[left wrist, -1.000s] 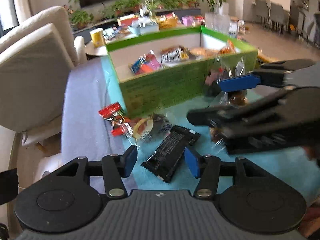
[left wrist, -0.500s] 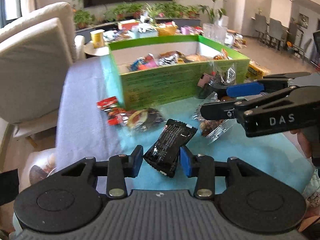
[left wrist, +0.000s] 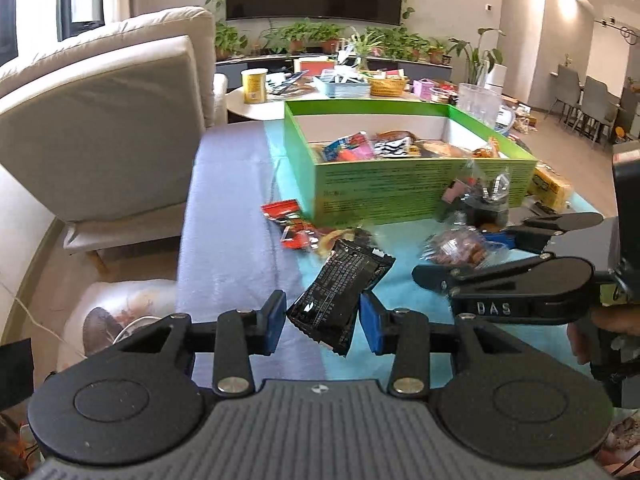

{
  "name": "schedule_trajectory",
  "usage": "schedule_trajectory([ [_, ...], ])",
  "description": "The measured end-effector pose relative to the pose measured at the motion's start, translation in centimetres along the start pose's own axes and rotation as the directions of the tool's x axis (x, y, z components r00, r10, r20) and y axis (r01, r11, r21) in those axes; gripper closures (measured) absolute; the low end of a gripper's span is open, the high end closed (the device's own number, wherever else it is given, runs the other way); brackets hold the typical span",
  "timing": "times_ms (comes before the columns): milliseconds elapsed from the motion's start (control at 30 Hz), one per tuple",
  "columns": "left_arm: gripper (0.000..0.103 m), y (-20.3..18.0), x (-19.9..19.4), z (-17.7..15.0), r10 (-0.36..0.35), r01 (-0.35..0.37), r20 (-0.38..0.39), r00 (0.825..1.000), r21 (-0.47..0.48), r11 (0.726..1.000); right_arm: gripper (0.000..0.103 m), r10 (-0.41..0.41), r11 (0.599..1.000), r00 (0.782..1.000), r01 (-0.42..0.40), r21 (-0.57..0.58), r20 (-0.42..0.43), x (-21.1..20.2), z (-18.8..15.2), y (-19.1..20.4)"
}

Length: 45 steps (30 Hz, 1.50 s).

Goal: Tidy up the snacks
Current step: 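Grasp and lift the black packet with left tool while right lifts the clear bag, then open the left tool over the box while the right tool releases the clear bag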

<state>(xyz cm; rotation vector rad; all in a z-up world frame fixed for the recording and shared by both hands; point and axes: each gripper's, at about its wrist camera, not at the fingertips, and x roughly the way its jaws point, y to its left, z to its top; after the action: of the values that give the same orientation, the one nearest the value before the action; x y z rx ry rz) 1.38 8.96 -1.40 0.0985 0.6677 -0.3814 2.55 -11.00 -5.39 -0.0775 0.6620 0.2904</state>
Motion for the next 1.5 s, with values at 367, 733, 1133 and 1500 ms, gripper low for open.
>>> schedule_trajectory([
  [367,0.065,-1.6,-0.8,2.9,-0.049,0.050,0.084,0.995,-0.009,0.999,0.059,0.048,0.996,0.978,-0.062,0.067,0.204,-6.0,1.6,-2.0],
  [733,0.065,-3.6,1.2,7.9,-0.060,0.060,0.156,0.986,0.006,0.998,0.059,-0.072,0.988,0.948,0.026,0.150,0.310,-6.9,4.3,-6.8],
  [1133,0.065,-3.1,6.2,12.2,-0.048,0.055,0.120,0.992,-0.056,0.997,0.059,-0.105,0.975,0.952,0.042,0.218,0.286,-4.2,5.5,-10.5],
  [1500,0.065,-2.4,11.2,13.3,-0.015,0.020,0.061,0.998,-0.071,0.997,0.059,-0.111,0.970,0.964,0.052,0.238,0.243,-0.1,6.7,-12.4],
])
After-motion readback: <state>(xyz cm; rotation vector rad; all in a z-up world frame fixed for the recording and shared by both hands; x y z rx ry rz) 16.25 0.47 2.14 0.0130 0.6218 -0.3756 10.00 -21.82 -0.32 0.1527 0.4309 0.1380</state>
